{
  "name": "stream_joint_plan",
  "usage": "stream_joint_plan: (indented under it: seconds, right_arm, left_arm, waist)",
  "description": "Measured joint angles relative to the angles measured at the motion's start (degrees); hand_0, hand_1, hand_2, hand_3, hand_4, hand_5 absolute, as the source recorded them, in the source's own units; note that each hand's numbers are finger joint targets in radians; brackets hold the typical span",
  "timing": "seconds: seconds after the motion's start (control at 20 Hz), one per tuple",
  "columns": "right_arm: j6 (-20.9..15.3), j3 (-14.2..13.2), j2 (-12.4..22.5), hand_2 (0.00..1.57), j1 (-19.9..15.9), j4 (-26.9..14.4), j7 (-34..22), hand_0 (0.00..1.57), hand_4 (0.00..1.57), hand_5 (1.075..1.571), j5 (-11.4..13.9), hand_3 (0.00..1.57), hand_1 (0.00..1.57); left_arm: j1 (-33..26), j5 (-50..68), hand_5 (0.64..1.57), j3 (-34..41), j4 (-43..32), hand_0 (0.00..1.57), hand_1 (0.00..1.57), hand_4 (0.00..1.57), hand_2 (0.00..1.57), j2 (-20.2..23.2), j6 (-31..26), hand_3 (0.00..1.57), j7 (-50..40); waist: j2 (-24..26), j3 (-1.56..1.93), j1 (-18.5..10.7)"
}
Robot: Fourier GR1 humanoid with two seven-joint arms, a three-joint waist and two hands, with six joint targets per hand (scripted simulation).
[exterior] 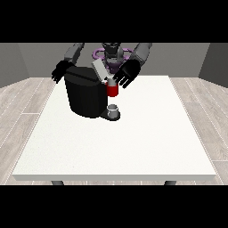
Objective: Insert the coffee pod into the coffee machine and close the lid
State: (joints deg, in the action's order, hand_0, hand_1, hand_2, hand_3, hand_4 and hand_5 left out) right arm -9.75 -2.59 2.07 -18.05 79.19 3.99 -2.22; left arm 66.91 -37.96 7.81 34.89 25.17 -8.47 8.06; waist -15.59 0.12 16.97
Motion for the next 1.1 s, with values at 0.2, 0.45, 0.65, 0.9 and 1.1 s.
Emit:
stream_joint_plan:
  seconds: [0.2,0.45,0.65,0.9,1.1]
  right_arm:
    - [0.46,-0.77,0.64,0.00,-0.20,-0.94,0.41,0.00,0.43,1.571,-0.40,0.00,0.00]
    - [1.10,-1.43,1.28,0.00,-1.00,-1.30,0.84,0.00,0.46,1.571,-0.96,0.00,0.00]
    - [0.23,-1.21,0.61,0.00,-1.22,-1.60,1.31,0.00,0.41,1.571,-0.51,0.00,0.00]
    - [-0.69,-1.03,0.21,0.00,-1.55,-2.25,1.23,0.00,0.35,1.571,0.08,0.00,0.00]
    - [-0.22,-0.89,0.85,0.00,-1.29,-1.68,0.46,0.00,0.34,1.571,0.14,0.00,0.00]
  left_arm:
    - [0.01,-0.78,1.571,-0.72,0.06,1.11,1.11,0.41,1.15,-0.61,-0.23,0.98,-0.72]
    - [0.51,-1.54,1.571,-1.03,0.38,1.06,1.06,0.37,1.12,0.06,-0.12,0.96,0.01]
    - [0.77,-2.17,1.571,-1.40,0.58,1.07,1.07,0.37,1.12,0.14,-0.01,0.93,0.62]
    - [1.06,-3.16,1.571,-2.39,0.44,0.00,0.00,0.00,0.00,0.55,-1.60,0.00,1.42]
    - [0.60,-4.49,1.571,-3.20,0.07,0.00,0.00,0.00,0.00,1.58,-2.32,0.00,1.84]
  waist:
    - [0.51,-0.06,-0.55]
    - [-0.20,-0.01,-0.87]
    - [-0.34,-0.01,-1.25]
    - [-0.30,-0.03,-1.51]
    - [0.03,-0.01,-0.85]
